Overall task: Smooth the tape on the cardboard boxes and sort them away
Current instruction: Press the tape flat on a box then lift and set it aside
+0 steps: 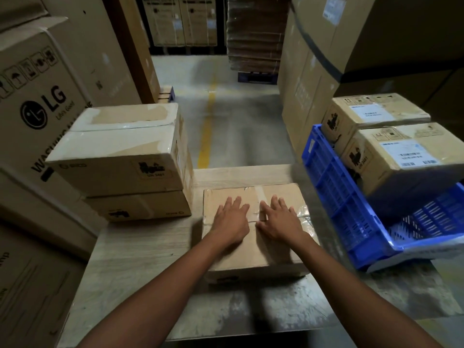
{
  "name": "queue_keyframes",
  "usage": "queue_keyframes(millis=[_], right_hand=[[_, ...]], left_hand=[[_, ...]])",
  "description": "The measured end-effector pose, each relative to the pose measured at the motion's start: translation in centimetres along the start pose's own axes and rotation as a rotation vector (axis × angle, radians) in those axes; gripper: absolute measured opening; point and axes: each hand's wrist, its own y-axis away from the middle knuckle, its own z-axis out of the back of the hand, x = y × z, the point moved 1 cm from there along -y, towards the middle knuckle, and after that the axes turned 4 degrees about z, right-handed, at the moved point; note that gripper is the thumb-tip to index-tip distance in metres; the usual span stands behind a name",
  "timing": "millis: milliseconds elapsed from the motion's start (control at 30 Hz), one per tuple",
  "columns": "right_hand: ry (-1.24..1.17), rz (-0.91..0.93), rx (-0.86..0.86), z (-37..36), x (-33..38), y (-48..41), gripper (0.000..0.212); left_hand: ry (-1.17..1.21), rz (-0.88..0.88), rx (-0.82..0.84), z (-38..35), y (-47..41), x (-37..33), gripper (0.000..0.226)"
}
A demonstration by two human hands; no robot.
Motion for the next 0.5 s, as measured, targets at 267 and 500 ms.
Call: queue_keyframes(millis=[267,500], right_hand=[[0.039,0.019,-0.008,-2.8,2.3,3.6,0.065],[-0.018,0.042,-0.098,-2.6,3.2,5.2,0.049]], left_hand=[[-0.021,-0.118,0.031,-2.4,3.0,0.0,0.055],[0.114,-0.160,-0.083,-1.8,5.9,0.2,0.047]])
